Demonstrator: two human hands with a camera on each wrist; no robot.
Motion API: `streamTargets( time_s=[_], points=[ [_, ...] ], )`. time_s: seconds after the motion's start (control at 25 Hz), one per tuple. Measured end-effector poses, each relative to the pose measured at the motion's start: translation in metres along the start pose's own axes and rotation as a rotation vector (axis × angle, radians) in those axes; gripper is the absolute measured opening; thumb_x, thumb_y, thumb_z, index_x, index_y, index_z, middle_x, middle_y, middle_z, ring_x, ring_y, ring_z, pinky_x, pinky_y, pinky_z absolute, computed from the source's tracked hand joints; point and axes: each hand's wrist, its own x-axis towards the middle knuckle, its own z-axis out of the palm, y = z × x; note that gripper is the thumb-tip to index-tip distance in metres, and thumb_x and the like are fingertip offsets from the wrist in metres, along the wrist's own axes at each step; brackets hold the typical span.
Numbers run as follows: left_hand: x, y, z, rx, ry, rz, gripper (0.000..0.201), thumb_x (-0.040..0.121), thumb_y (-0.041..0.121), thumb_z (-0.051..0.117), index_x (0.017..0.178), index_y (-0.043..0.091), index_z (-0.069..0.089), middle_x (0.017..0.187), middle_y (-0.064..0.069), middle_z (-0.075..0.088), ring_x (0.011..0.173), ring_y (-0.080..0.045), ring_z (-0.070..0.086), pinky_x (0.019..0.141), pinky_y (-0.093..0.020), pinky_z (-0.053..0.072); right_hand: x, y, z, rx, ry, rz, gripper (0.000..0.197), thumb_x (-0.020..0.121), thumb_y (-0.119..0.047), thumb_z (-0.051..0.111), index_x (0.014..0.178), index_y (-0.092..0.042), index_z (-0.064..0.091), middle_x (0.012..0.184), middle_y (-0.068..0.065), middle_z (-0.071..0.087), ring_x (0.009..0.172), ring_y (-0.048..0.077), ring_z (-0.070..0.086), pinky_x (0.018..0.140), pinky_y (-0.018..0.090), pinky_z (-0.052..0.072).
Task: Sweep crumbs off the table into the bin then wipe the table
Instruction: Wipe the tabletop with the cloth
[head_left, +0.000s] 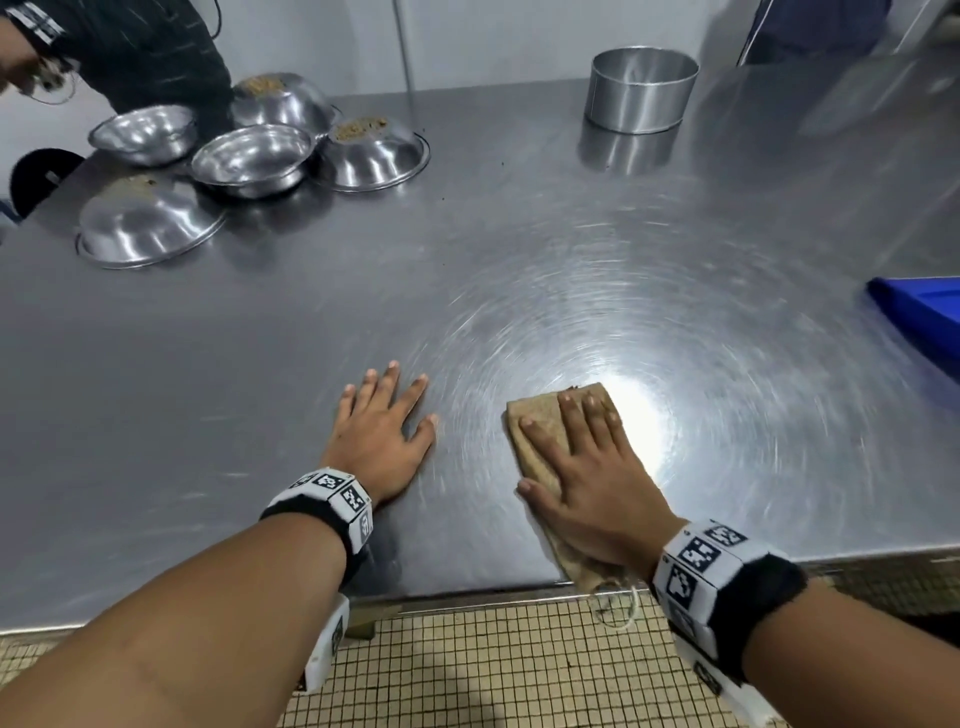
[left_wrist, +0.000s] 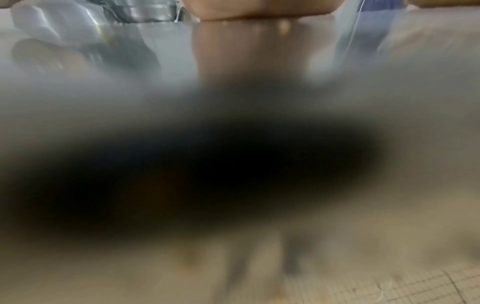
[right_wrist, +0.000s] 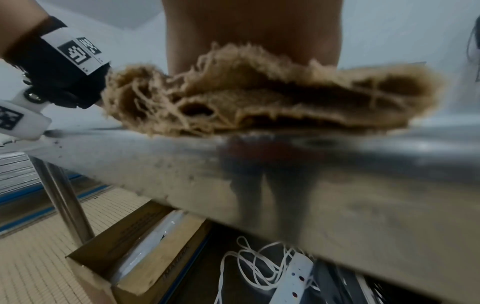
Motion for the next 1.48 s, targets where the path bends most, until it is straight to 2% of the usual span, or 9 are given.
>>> streamTargets(
  time_s=[0.08, 0.2, 0.36, 0.52, 0.64, 0.76, 1.0, 1.16, 1.48],
  points=[
    [-0.006, 0.000, -0.002, -0.025, -0.007, 0.002, 0.058, 0.099, 0.052, 0.028, 0.154, 0.036, 0.017, 0.164, 0.003, 0.003, 0.150, -0.020, -0.001, 0.121, -0.038, -0.005, -0.019, 0.002, 0.004, 0.021, 0.012, 0.011, 0.067, 0.090, -0.069, 0.009, 0.150, -0.042, -0.007, 0.156, 0.006, -0.027, 0.142, 0.023, -0.031, 0.117, 0.041, -0.018],
    [-0.027, -0.010, -0.003, -0.074, -0.005, 0.030, 0.059, 0.099, 0.052, 0.026, 0.153, 0.033, 0.019, 0.164, 0.003, 0.003, 0.150, -0.018, -0.002, 0.120, -0.033, -0.008, -0.040, 0.013, 0.006, 0.044, 0.042, 0.105, 0.068, 0.088, -0.070, 0.010, 0.151, -0.044, -0.001, 0.159, 0.001, -0.022, 0.143, 0.017, -0.029, 0.118, 0.039, -0.016],
    [-0.067, -0.049, -0.006, -0.097, -0.012, 0.066, 0.076, 0.084, 0.065, 0.007, 0.153, 0.035, 0.021, 0.163, 0.007, 0.003, 0.150, -0.013, -0.002, 0.117, -0.026, -0.011, -0.048, 0.020, 0.004, 0.079, 0.063, 0.276, 0.078, 0.086, -0.071, 0.005, 0.153, -0.034, -0.005, 0.159, 0.005, -0.019, 0.145, 0.019, -0.024, 0.118, 0.037, -0.012],
    [-0.094, -0.111, -0.015, -0.076, 0.025, -0.007, 0.077, 0.083, 0.067, 0.009, 0.151, 0.036, 0.027, 0.163, 0.004, 0.010, 0.150, -0.017, 0.004, 0.119, -0.030, -0.006, -0.036, 0.011, 0.000, 0.132, 0.069, 0.371, 0.079, 0.082, -0.068, 0.000, 0.153, -0.033, -0.002, 0.161, 0.009, -0.012, 0.147, 0.023, -0.016, 0.117, 0.039, -0.011],
    [-0.106, -0.149, -0.020, -0.088, 0.056, -0.072, 0.079, 0.083, 0.068, 0.012, 0.150, 0.032, 0.032, 0.162, 0.000, 0.016, 0.150, -0.022, 0.010, 0.120, -0.036, 0.000, -0.023, -0.005, -0.002, 0.217, 0.081, 0.487, 0.068, 0.091, -0.057, 0.002, 0.153, -0.030, 0.002, 0.161, 0.012, -0.010, 0.147, 0.028, -0.014, 0.118, 0.044, -0.010],
    [-0.113, -0.158, -0.022, -0.108, 0.059, -0.091, 0.081, 0.081, 0.067, 0.009, 0.151, 0.032, 0.029, 0.162, 0.002, 0.012, 0.150, -0.018, 0.006, 0.119, -0.032, -0.005, -0.007, -0.032, -0.003, 0.245, 0.110, 0.544, 0.059, 0.099, -0.050, 0.009, 0.154, -0.028, 0.004, 0.161, 0.013, -0.007, 0.148, 0.028, -0.012, 0.119, 0.044, -0.010],
    [-0.111, -0.160, -0.020, -0.104, 0.062, -0.096, 0.077, 0.082, 0.065, 0.009, 0.151, 0.037, 0.026, 0.163, 0.005, 0.008, 0.150, -0.015, 0.002, 0.120, -0.033, -0.006, 0.021, -0.116, 0.009, 0.158, 0.104, 0.378, 0.065, 0.096, -0.052, 0.002, 0.154, -0.024, 0.002, 0.160, 0.016, -0.007, 0.148, 0.031, -0.010, 0.118, 0.043, -0.012],
    [-0.112, -0.162, -0.021, -0.114, 0.066, -0.086, 0.063, 0.092, 0.057, 0.023, 0.152, 0.036, 0.024, 0.163, 0.005, 0.007, 0.150, -0.015, 0.000, 0.121, -0.035, -0.006, 0.018, -0.163, 0.025, 0.081, 0.085, 0.206, 0.071, 0.090, -0.056, -0.006, 0.154, -0.025, -0.002, 0.160, 0.015, -0.012, 0.147, 0.030, -0.014, 0.118, 0.043, -0.013],
    [-0.113, -0.164, -0.022, -0.108, 0.068, -0.071, 0.058, 0.097, 0.052, 0.029, 0.153, 0.036, 0.021, 0.163, 0.005, 0.003, 0.150, -0.015, -0.001, 0.120, -0.033, -0.009, -0.018, -0.151, 0.032, 0.073, 0.057, 0.089, 0.065, 0.091, -0.062, -0.001, 0.152, -0.038, -0.004, 0.159, -0.001, -0.021, 0.143, 0.013, -0.027, 0.119, 0.038, -0.013]
  ],
)
